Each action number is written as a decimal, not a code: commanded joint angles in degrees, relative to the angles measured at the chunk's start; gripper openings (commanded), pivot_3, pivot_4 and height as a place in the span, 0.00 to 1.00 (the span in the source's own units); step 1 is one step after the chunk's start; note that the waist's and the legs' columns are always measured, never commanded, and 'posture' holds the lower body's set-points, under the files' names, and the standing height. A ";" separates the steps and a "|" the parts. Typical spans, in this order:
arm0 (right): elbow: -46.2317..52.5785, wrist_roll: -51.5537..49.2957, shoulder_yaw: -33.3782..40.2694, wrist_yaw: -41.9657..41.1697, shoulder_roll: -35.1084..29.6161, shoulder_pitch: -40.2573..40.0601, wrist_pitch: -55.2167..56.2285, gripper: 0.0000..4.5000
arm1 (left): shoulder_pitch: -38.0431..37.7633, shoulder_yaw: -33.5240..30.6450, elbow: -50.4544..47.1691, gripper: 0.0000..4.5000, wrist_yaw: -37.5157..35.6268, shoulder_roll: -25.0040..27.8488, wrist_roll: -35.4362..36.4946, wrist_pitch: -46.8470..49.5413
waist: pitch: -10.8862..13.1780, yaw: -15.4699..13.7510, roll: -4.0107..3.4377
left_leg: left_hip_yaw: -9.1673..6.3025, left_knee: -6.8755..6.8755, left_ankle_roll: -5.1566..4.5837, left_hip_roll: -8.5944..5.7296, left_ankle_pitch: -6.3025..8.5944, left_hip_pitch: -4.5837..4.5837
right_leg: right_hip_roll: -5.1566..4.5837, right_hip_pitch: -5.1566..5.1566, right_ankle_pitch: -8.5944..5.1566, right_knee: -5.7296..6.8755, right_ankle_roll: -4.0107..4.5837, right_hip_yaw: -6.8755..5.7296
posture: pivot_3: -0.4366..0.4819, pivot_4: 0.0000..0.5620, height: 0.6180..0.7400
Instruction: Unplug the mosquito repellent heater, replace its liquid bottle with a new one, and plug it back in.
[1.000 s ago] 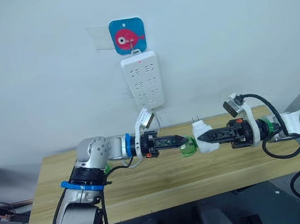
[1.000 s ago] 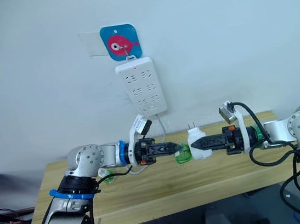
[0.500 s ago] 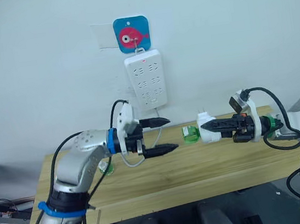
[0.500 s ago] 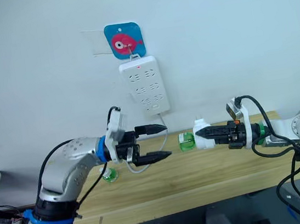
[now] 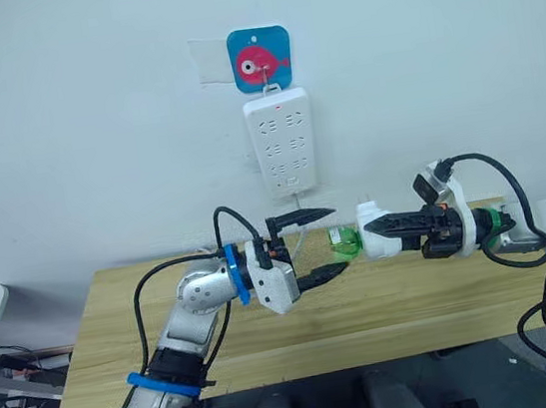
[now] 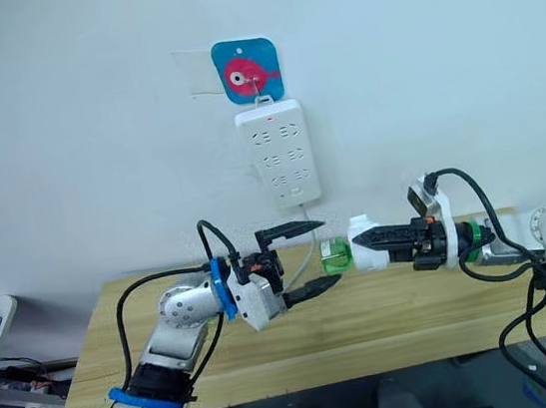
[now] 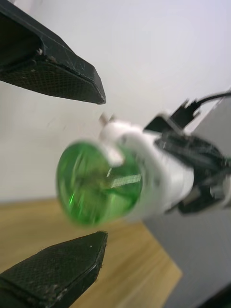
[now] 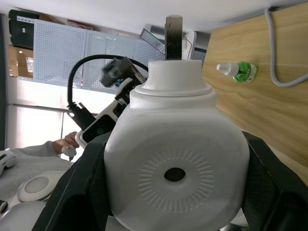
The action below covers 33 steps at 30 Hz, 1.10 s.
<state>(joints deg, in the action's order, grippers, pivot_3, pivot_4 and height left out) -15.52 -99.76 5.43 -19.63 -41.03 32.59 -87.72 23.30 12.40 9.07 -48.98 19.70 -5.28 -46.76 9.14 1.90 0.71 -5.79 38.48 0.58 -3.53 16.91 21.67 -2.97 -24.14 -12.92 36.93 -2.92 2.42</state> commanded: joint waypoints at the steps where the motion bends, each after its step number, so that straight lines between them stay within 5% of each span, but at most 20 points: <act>1: 2.58 -3.79 0.21 0.56 -0.77 0.18 0.49 0.66 | 0.82 1.61 0.62 0.99 2.71 -0.21 -0.48 -3.38 | 0.00 0.17 0.00 | 0.00 0.00 -0.01 0.01 0.00 0.00 | 0.01 0.00 0.00 0.01 0.00 0.00 | 0.37 0.27 1.00; 4: 3.05 -4.58 -0.14 1.23 -0.92 -0.20 0.97 0.66 | 0.75 3.70 1.17 0.99 2.76 0.56 -0.57 -3.83 | 0.00 0.12 -0.01 | -0.06 0.05 -0.01 0.02 0.00 0.01 | 0.02 0.00 0.00 0.03 0.00 -0.04 | 0.37 0.26 1.00; 12: 4.31 -7.22 -1.66 2.34 -2.01 -0.82 2.34 0.66 | 0.74 6.51 0.98 0.51 1.61 1.64 3.15 -0.06 | 0.00 0.13 0.00 | -0.08 0.31 -0.03 0.00 0.02 0.09 | 0.06 0.03 0.06 0.07 -0.10 -0.05 | 0.37 0.27 1.00; 15: 4.72 -7.03 -2.06 1.97 -2.57 -0.75 2.22 0.66 | 0.44 7.22 -1.17 0.50 -0.38 2.33 6.96 4.02 | 0.00 0.14 0.00 | -0.08 0.31 -0.05 0.00 0.03 0.11 | 0.06 0.02 0.06 0.06 -0.10 -0.05 | 0.37 0.27 1.00; 22: 7.30 2.19 -1.87 -3.43 -3.68 0.29 1.63 0.66 | -0.40 5.24 -19.49 0.50 -4.19 7.36 38.98 57.89 | 0.01 1.08 0.00 | -0.19 0.32 -0.07 0.02 0.04 0.13 | 0.16 0.02 0.05 0.08 -0.12 -0.09 | 0.37 0.28 1.00; 26: 10.12 9.29 -2.59 -9.00 -3.99 0.49 1.92 0.66 | 3.58 -0.61 -16.16 0.50 0.09 10.09 63.21 92.29 | 0.02 1.35 -0.01 | -0.34 0.34 -0.07 0.09 0.04 0.14 | 0.58 0.05 0.01 0.09 -0.17 -0.11 | 0.36 0.28 1.00; 31: 11.61 13.06 -2.51 -12.90 -3.53 0.43 1.75 0.66 | 6.77 -7.10 -7.77 0.50 5.98 7.67 78.54 110.30 | 0.03 1.95 0.00 | -0.35 0.35 -0.08 0.15 0.05 0.12 | 0.69 0.03 -0.01 0.10 -0.19 -0.09 | 0.35 0.29 1.00; 33: 11.69 13.05 -1.93 -12.90 -3.26 0.08 1.54 0.66 | 7.27 -7.64 -6.83 0.66 5.10 7.12 78.42 111.81 | 0.03 2.09 0.00 | -0.35 0.35 -0.07 0.15 0.05 0.12 | 0.69 0.02 0.00 0.10 -0.17 -0.07 | 0.34 0.29 1.00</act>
<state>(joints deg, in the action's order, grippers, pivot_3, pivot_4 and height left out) -4.60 -87.43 1.98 -32.39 -43.70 32.70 -85.60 29.50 8.94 1.14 -44.29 26.06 71.76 63.73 9.17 4.00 0.70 -6.14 38.83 0.51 -3.37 16.96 21.79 -2.28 -24.12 -12.92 37.03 -3.09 2.36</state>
